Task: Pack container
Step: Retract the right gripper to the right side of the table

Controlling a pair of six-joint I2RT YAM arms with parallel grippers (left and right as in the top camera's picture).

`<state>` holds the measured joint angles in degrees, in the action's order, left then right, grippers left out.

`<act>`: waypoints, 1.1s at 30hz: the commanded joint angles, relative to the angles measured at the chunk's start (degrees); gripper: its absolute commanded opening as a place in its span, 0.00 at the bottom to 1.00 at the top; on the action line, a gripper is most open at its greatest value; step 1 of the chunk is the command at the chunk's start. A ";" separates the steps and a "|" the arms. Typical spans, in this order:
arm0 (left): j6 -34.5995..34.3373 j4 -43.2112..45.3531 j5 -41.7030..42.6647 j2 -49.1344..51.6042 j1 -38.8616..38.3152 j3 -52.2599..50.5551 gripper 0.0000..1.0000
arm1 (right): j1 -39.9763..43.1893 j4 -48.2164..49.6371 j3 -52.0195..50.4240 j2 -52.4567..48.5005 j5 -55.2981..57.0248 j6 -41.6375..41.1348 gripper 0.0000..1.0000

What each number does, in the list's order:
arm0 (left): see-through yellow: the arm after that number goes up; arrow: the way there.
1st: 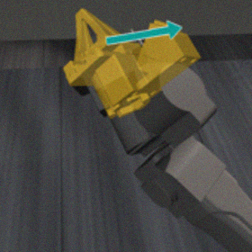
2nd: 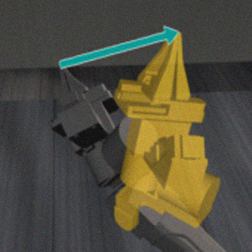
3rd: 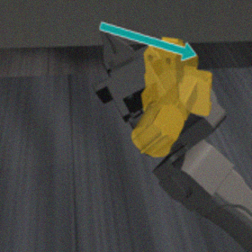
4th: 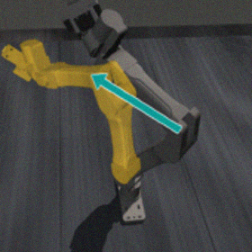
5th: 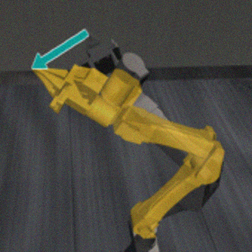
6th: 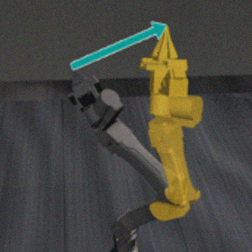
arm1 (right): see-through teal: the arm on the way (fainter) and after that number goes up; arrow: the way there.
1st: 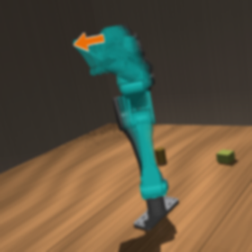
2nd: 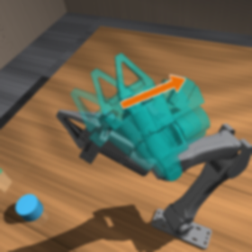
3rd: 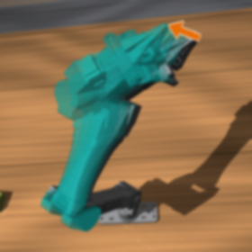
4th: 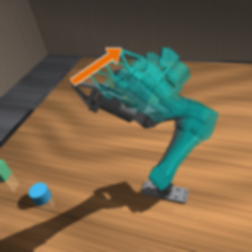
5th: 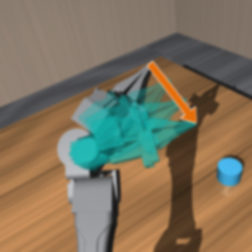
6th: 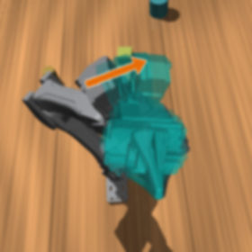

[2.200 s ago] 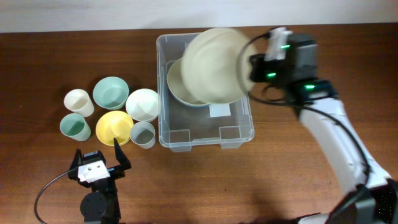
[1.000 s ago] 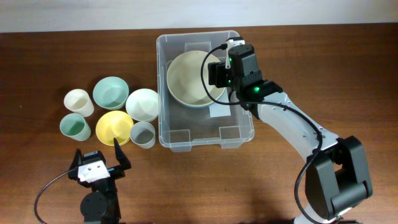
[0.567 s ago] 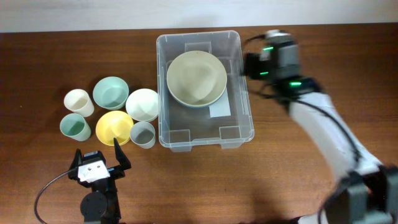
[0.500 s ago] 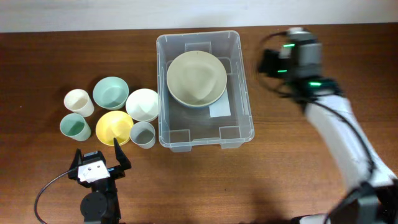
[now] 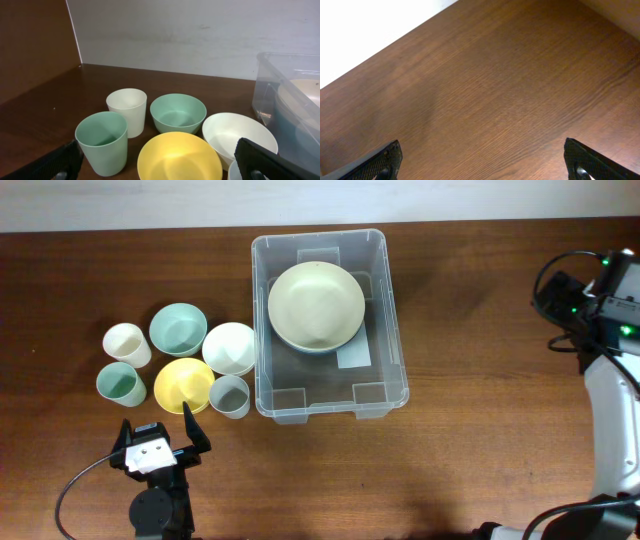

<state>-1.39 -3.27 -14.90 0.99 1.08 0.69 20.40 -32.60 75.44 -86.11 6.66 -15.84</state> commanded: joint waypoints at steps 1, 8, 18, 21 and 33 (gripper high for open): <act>-0.55 -0.24 -0.37 -0.22 -0.20 -0.11 0.99 | 0.72 -0.11 0.61 0.35 0.48 0.81 0.99; -0.55 -0.24 -0.39 -0.22 -0.20 -0.11 0.99 | 0.68 -0.09 0.59 0.35 0.50 0.81 0.99; -0.55 -0.24 -0.39 -0.22 -0.20 -0.11 1.00 | 0.68 -0.09 0.59 0.35 0.50 0.81 0.99; -0.55 -0.24 -0.39 -0.22 -0.20 -0.11 0.99 | 0.68 -0.09 0.59 0.35 0.48 0.81 0.99; -0.57 13.11 17.57 -0.22 -0.24 -0.11 1.00 | 0.68 -0.11 0.59 0.35 0.50 0.81 0.99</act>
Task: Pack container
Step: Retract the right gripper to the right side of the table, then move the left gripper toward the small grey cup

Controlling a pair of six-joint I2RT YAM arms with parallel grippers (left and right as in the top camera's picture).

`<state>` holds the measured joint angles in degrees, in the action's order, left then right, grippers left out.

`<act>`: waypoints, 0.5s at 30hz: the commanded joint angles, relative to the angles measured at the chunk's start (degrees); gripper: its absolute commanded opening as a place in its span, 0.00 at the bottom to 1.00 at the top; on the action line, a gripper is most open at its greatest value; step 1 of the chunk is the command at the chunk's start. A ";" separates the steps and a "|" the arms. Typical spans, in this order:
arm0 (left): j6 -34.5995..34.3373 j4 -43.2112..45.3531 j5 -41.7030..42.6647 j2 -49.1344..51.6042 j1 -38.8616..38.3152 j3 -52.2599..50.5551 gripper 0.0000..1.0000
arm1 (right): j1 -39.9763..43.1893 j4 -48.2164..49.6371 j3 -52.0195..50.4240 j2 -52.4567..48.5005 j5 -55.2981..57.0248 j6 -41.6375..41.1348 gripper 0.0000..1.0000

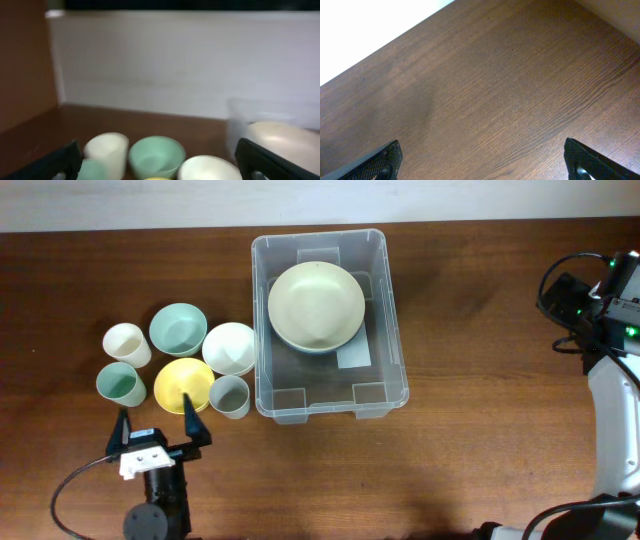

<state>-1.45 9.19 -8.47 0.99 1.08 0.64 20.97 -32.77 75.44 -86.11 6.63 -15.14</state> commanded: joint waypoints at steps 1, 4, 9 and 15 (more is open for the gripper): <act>-0.48 1.07 13.97 -0.22 -0.22 -0.07 0.99 | 0.11 0.09 0.59 0.35 0.52 0.11 0.99; -0.50 4.11 19.26 -0.22 -0.24 -0.07 0.99 | 0.11 0.09 0.59 0.35 0.52 0.11 0.99; -0.48 9.90 28.15 -0.22 -0.24 -0.07 0.99 | 0.11 0.09 0.59 0.35 0.52 0.11 0.99; -0.50 10.93 28.61 -0.22 -0.24 -0.07 0.99 | 0.11 0.09 0.61 0.35 0.50 0.11 0.99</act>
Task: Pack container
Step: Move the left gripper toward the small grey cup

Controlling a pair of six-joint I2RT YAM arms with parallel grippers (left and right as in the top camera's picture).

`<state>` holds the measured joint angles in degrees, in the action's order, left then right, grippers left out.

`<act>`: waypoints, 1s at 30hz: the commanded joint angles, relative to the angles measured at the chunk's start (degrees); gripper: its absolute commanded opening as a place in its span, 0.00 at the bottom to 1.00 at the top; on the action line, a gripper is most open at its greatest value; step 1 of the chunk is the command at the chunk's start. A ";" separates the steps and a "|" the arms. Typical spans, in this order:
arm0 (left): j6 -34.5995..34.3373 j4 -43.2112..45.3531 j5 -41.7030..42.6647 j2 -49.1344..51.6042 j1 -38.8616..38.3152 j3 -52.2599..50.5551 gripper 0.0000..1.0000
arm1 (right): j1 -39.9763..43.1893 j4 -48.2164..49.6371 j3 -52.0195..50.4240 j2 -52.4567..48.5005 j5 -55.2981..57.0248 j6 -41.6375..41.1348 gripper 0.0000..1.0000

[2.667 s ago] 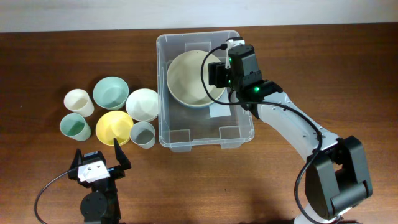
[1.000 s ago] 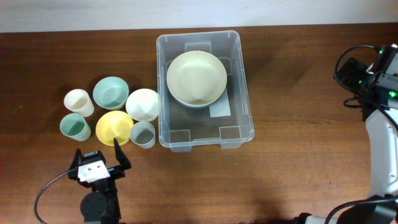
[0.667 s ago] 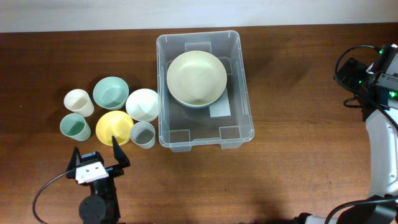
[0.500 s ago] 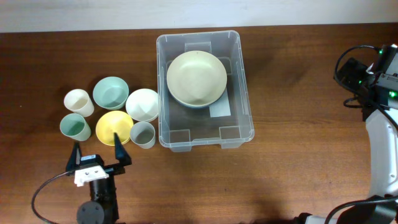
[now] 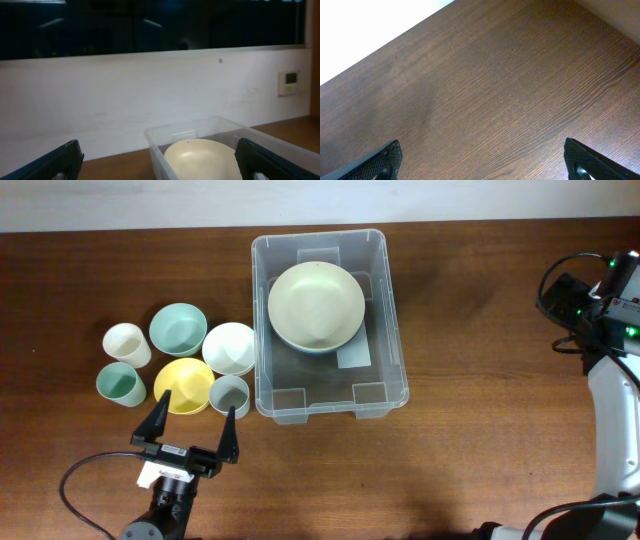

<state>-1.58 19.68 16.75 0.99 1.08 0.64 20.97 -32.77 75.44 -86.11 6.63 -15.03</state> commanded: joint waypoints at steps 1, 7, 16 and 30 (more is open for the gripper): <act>-0.37 0.46 4.11 -0.22 -0.24 -0.07 0.99 | 0.11 0.09 0.59 0.35 0.52 0.00 0.99; -0.39 -1.46 9.33 -0.22 -0.22 0.50 0.99 | 0.11 0.09 0.59 0.35 0.52 0.00 0.99; -0.55 -24.63 -9.31 4.04 -0.17 15.19 0.99 | 0.11 0.09 0.59 0.35 0.52 0.00 0.99; 0.04 -31.93 -5.99 20.02 -0.20 25.77 1.00 | 0.11 0.09 0.59 0.35 0.52 0.00 0.99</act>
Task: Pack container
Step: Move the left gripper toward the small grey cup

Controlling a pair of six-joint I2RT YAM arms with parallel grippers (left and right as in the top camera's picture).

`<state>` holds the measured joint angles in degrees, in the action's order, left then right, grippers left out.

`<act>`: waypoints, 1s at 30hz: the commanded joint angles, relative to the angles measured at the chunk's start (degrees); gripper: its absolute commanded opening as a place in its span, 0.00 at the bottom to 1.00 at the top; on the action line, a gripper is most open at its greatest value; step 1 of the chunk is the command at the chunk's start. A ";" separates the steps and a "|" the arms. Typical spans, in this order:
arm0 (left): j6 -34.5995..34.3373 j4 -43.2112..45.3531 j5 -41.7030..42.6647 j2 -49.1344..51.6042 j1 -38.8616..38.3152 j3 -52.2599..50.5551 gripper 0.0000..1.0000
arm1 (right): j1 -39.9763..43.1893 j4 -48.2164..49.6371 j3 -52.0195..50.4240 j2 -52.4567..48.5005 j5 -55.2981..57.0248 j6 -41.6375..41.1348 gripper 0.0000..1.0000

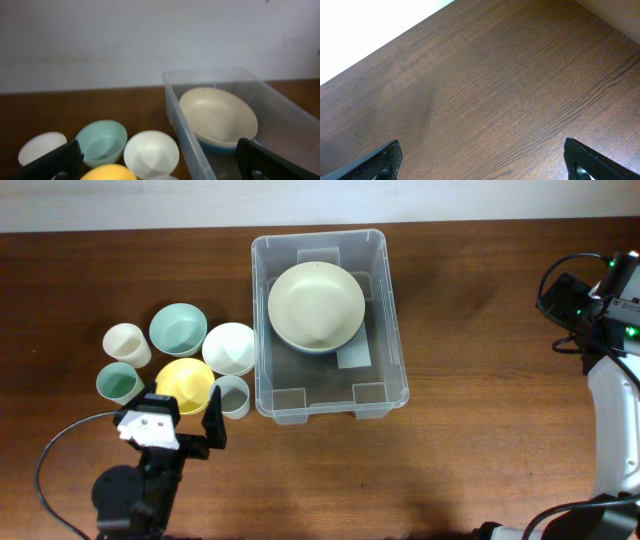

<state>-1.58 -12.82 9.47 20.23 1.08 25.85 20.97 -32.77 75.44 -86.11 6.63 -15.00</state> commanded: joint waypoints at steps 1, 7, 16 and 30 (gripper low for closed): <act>0.04 0.57 1.46 0.83 -0.20 0.57 0.99 | 0.11 0.09 0.59 0.35 0.52 -0.02 0.99; -0.39 0.28 0.17 1.73 -0.17 0.57 0.99 | 0.11 0.09 0.61 0.35 0.52 -0.02 0.99; -10.86 -0.28 -4.81 16.74 -0.17 6.16 1.00 | 0.11 0.09 0.59 0.35 0.50 -0.02 0.99; -10.82 -13.03 -4.37 39.76 -0.20 20.90 0.99 | 0.11 0.09 0.61 0.35 0.52 -0.02 0.99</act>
<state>-11.68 -25.32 5.30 58.85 1.08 45.78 20.97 -32.77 75.44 -86.11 6.63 -14.98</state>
